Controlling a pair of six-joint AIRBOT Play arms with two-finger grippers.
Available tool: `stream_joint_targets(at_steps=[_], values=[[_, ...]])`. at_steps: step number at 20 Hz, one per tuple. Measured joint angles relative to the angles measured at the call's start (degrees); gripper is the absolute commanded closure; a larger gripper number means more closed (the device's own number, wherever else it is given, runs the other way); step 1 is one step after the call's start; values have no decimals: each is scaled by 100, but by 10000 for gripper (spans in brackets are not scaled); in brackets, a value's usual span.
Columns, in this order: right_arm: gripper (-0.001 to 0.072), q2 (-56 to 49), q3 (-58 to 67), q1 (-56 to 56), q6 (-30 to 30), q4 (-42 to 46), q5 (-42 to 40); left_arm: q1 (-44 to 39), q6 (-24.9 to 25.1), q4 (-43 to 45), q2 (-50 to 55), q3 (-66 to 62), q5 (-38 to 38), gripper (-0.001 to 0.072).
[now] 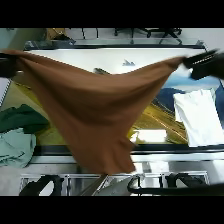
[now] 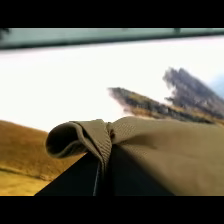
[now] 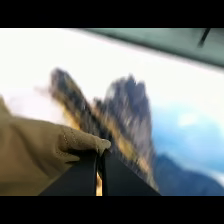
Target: Fold the shirts.
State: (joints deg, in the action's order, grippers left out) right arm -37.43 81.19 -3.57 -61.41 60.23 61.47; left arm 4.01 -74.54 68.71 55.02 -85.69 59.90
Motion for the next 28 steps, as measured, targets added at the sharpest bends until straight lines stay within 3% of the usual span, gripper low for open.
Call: stream_joint_targets(at_steps=[5, 9, 10, 11, 12, 15, 19, 23, 28], values=[[692, -1517, -1259, 0, -2, 22, -621, -531, 254, 13, 2658, -444, -332, 690], [692, -2706, -1589, 0, -52, 0, -1086, -876, 142, 24, 4664, -1613, -24, 686], [692, -2918, -1624, 0, -72, -4, -1141, -920, 90, 26, 5012, -1932, 168, 526], [692, -3080, -1650, 2, -94, -22, -1187, -940, 44, 24, 5270, -2249, 356, 87], [692, -3187, -1663, 2, -101, -24, -1213, -942, -4, 24, 5423, -2514, 549, 9], [691, -3331, -1692, 2, -114, -37, -1259, -841, -321, 17, 5480, -2962, 1191, 10], [691, -3342, -1703, 2, -138, -44, -1290, -619, -739, 17, 4771, -2162, 2013, 9], [692, -3342, -1703, 2, -138, -48, -1137, -562, -918, -15, 3620, -177, 2455, 9], [692, -3342, -1703, 4, -136, -94, -933, -601, -1054, -918, 1982, 2865, 2076, 10]])
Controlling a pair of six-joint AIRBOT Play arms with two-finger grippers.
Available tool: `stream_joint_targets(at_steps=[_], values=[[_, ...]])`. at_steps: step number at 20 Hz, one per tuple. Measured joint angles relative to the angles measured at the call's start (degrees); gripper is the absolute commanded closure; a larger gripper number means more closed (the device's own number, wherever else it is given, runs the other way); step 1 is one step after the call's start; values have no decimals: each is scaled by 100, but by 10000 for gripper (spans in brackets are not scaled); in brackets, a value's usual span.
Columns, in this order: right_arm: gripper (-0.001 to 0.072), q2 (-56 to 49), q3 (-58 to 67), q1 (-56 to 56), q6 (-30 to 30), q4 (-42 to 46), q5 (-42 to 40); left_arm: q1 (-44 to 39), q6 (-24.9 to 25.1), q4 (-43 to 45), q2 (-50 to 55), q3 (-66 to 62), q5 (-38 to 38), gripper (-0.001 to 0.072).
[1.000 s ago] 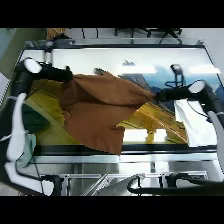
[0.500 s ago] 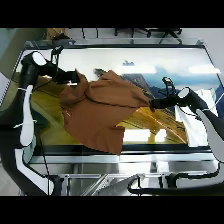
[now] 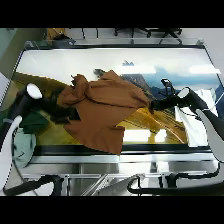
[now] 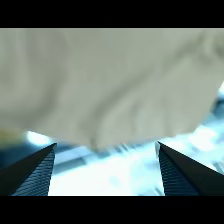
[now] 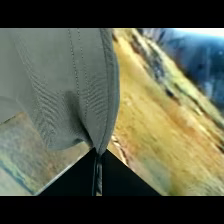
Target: Fold the shirts.
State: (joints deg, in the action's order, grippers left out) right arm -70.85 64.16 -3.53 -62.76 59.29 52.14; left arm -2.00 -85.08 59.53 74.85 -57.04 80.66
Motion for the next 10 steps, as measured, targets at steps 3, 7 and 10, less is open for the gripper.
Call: stream_joint_targets(at_steps=[3, 7, 10], values=[[691, 0, 0, 0, 0, -42, 48, -7, -28, -673, -828, 1617, -463, 10], [692, 0, 0, 0, 0, -129, 76, -9, -109, -1270, -1821, 3182, -1239, 10], [691, 0, 0, 0, 57, -286, 87, -9, -142, -1735, -2444, 3906, -2046, 11]])
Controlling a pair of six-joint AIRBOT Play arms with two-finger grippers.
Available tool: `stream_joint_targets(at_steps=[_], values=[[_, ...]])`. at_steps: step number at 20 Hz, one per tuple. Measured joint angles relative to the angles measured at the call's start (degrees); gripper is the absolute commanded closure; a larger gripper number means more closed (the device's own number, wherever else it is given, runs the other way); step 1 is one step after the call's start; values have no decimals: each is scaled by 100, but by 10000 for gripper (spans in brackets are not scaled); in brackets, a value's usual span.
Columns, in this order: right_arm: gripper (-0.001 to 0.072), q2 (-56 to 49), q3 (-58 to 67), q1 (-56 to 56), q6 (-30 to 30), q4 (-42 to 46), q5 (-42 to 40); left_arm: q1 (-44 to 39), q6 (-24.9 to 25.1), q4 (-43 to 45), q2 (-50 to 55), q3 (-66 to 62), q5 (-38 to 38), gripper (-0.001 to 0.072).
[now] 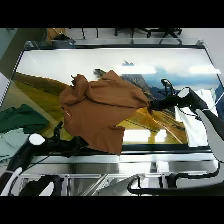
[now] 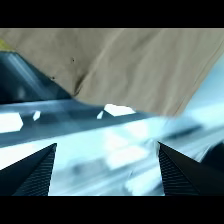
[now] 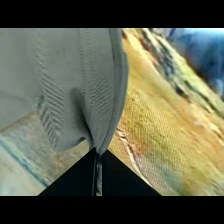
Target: Fold the shirts.
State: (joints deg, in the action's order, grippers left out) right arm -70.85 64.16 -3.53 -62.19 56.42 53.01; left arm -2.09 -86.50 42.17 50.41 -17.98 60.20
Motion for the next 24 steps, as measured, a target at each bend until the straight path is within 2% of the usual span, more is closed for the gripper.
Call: stream_joint_targets(at_steps=[5, 9, 10, 11, 12, 14, 19, 24], values=[[692, 0, 0, 0, 76, -203, -2, 0, -11, -612, -588, 758, -1204, 11], [691, 0, 0, 0, 94, -249, -13, 0, 157, -1270, -533, 1043, -1827, 12], [692, 0, 0, 0, 94, -251, -15, 0, 326, -1506, -407, 1067, -1926, 85], [692, 0, 0, 0, 96, -256, -15, 0, 535, -1738, -260, 1069, -2017, 301], [691, 0, 0, 0, 94, -262, -15, 0, 813, -1912, -72, 1054, -2105, 482], [692, 0, 0, 0, 96, -269, -13, 2, 1298, -2306, 297, 896, -2218, 684], [694, 114, -2, -107, 94, -173, 107, 114, 2065, -2505, 1095, 125, -1840, 693], [694, 726, -472, -267, -275, 96, 800, 828, 1985, -1440, 1685, -1211, -1309, 693]])
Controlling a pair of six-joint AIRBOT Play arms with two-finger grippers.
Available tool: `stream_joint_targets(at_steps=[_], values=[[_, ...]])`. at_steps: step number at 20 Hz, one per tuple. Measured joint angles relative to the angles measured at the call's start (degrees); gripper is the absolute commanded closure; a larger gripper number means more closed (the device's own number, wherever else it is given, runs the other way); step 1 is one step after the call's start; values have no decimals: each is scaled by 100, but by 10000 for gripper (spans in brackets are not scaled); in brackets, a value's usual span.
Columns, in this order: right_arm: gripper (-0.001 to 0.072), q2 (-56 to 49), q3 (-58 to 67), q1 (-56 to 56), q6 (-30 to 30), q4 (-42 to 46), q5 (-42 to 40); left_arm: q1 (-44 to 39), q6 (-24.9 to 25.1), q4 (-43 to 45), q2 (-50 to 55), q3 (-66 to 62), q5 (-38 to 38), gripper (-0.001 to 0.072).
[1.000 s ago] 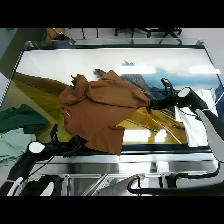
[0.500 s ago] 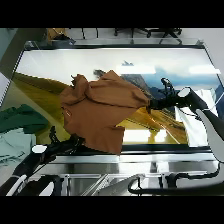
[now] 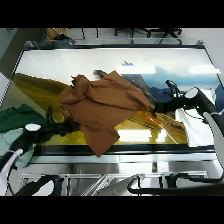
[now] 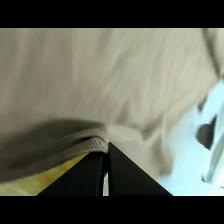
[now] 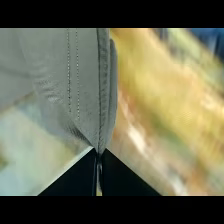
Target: Fold the shirts.
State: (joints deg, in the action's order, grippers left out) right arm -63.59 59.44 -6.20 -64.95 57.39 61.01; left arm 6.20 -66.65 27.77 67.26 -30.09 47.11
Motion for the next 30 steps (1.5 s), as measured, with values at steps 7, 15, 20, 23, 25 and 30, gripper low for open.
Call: stream_joint_targets(at_steps=[7, 15, 20, 23, 25, 30], values=[[693, 1845, -2221, 426, -645, -396, 96, 562, -656, 1971, 1154, -2059, 1137, 693], [693, 2811, -1370, 175, -625, -1060, -533, 623, -927, 2688, 831, -4009, 2566, 694], [693, 2883, 1394, -590, -293, -1305, -608, 638, -1078, 2754, -365, -6432, 2785, 696], [692, 2900, 3095, -1073, -411, -1357, -647, 789, -1228, 2754, -859, -7969, 2677, 696], [692, 2905, 4026, -1272, -505, -1377, -671, 1036, -1292, 2754, -1147, -8675, 2549, 696], [692, 2839, 5106, -1445, -599, -1357, -662, 1637, -1244, 2754, -1805, -8452, 2205, 696]])
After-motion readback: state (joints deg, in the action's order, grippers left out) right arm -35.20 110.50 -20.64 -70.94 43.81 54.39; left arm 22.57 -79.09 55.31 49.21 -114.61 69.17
